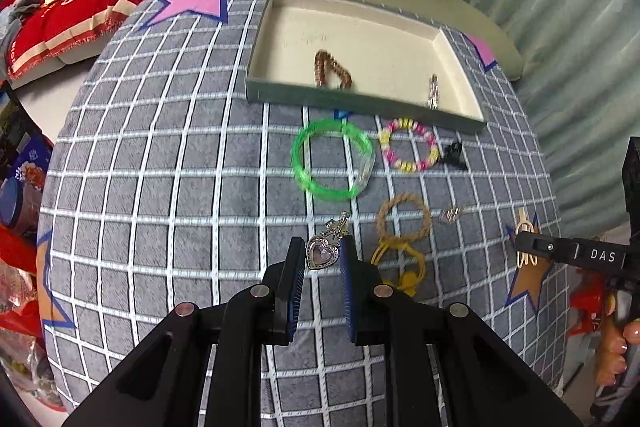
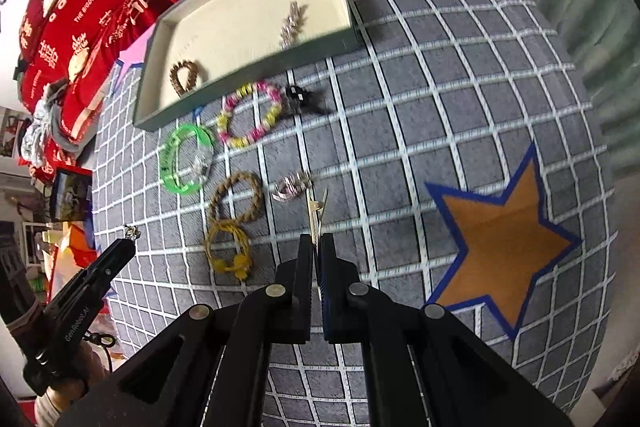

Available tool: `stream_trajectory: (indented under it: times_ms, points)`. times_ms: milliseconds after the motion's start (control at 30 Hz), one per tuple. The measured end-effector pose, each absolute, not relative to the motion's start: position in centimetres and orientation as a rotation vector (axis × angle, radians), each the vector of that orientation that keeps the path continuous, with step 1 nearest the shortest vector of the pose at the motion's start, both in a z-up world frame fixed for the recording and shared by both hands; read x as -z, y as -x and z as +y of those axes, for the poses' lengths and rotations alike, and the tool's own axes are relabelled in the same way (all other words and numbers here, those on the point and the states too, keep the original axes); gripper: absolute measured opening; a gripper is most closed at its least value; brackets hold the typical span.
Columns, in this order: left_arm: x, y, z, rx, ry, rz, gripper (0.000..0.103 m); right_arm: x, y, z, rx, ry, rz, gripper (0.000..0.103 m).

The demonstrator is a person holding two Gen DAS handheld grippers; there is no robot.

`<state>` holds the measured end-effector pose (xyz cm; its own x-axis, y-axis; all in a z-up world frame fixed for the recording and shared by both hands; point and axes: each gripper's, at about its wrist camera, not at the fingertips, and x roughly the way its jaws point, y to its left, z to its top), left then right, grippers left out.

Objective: Organize jewelry
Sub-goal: 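Lower the gold clip into the tray with the right tool while the left tool drops the pendant there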

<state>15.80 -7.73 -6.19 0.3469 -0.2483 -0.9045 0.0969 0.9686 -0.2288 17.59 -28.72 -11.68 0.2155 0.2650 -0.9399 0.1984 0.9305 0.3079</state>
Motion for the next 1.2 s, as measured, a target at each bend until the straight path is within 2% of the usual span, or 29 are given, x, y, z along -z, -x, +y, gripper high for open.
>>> stream_trajectory:
  times_ms: [600, 1200]
  points:
    - [4.0, -24.7, -8.9, 0.183, 0.147, 1.088, 0.028, 8.2, -28.4, -28.9, -0.176, -0.330, 1.259, 0.004]
    - [7.7, -34.7, -12.1, 0.142, 0.061, 1.059, 0.028, 13.1, -38.3, -26.6, -0.291, -0.264, 1.264, 0.004]
